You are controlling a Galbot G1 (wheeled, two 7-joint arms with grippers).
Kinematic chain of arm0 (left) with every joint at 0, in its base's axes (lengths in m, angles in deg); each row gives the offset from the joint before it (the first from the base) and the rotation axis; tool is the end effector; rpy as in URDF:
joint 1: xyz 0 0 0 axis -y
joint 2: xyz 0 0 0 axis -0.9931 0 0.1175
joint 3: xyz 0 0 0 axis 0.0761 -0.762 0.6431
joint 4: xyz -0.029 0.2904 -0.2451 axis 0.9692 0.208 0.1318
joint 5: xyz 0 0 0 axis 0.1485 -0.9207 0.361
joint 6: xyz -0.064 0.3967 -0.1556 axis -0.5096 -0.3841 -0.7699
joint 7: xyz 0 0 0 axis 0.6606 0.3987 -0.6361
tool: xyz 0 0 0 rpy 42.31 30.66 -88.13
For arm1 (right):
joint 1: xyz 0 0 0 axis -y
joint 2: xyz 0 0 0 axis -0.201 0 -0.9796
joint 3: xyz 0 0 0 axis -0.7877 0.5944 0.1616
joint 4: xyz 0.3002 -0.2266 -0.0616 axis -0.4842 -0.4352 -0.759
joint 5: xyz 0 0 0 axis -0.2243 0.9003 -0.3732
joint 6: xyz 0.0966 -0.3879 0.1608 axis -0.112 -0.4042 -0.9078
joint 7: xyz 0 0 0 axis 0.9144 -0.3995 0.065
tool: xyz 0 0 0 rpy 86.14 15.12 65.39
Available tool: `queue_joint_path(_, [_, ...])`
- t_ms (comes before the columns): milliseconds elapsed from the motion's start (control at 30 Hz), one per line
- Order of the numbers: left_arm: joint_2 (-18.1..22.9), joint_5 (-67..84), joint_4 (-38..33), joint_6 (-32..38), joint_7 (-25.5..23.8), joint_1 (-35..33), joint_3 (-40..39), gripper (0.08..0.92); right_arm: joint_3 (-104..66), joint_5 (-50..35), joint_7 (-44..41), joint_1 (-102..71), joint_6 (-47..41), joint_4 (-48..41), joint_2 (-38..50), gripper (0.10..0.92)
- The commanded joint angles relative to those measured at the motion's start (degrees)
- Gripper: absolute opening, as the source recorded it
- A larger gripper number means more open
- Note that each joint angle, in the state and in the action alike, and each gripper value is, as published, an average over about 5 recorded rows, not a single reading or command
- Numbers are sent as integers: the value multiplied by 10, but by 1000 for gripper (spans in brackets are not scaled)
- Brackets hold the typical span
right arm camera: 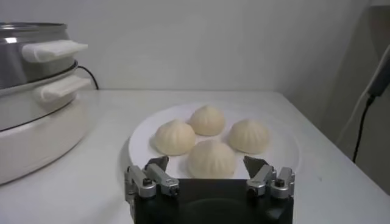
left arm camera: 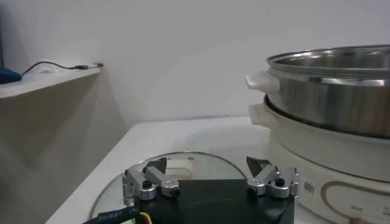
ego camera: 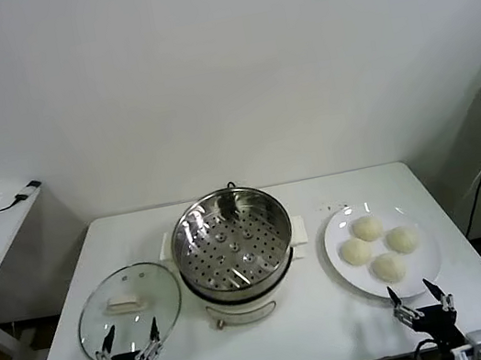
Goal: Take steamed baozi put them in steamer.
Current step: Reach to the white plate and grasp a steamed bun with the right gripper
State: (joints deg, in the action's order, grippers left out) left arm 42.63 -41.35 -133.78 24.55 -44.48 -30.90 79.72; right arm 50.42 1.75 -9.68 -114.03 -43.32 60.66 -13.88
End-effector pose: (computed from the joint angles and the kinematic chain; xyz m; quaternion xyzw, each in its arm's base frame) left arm 0.1890 0.0816 -0.3890 0.0443 -0.9867 -0.0360 0.1522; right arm 0.2119 -0.1341 -0.3946 0.0180 -0.9817 0.0165 0.1891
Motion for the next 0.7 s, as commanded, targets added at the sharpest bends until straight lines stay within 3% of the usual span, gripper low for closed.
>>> queue_joint_path(33, [0, 0, -1, 0, 0, -1, 0, 823, -2, -1, -11, 14, -20, 4, 2, 823])
queue_joint_path(233, [-2, 1, 0, 6, -2, -2, -1, 823, 5, 13, 6, 144, -74, -14, 70, 823])
queue_joint_path(400, [-6, 4, 4, 8, -2, -1, 0, 823, 76, 15, -12, 292, -110, -75, 188, 823])
queue_joint_path(700, [-10, 8, 6, 11, -1, 0, 1, 823, 413, 94, -272, 622, -61, -244, 418, 823])
